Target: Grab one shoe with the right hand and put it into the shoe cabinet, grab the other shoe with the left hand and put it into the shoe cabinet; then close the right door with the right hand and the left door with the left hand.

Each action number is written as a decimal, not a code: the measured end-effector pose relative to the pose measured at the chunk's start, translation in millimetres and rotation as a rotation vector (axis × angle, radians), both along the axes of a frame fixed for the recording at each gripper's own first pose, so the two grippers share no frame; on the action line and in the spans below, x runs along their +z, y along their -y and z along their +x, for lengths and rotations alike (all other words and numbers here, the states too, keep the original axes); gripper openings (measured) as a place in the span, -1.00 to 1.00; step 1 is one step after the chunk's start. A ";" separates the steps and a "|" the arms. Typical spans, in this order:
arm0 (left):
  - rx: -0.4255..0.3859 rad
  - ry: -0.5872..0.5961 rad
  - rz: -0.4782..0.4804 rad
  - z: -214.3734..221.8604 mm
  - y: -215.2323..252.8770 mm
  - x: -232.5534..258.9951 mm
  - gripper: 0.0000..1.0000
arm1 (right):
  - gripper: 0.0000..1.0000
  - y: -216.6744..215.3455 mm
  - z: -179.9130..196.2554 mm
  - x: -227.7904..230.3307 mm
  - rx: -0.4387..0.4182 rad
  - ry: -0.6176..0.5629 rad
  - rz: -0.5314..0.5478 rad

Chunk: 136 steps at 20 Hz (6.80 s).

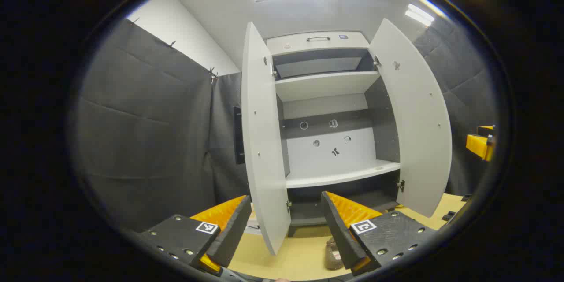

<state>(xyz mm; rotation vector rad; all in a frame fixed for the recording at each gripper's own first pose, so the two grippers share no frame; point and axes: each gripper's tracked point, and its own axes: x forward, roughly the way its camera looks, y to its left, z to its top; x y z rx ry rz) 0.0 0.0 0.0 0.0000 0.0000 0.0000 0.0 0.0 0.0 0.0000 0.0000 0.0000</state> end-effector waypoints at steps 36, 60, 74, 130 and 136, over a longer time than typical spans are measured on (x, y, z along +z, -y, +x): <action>0.101 -0.018 0.037 6.0 11.2 -11.4 0.88 | 0.95 -92.8 58.3 -126.2 0.277 -0.288 0.023; 0.264 -0.136 0.055 38.8 -92.9 -75.4 0.94 | 0.91 -181.6 84.3 -355.9 0.412 -0.922 -0.089; 0.268 -0.131 0.086 35.4 -90.0 -71.2 0.94 | -0.53 -167.7 90.6 -398.9 0.327 -1.097 -0.124; -0.124 -0.090 -0.036 95.5 40.1 -84.1 0.85 | -0.94 -156.8 404.9 -75.1 0.208 -0.492 -0.044; -0.115 -0.121 -0.051 100.2 38.5 -98.6 0.94 | -0.38 -160.1 420.9 -64.5 0.172 -0.397 -0.100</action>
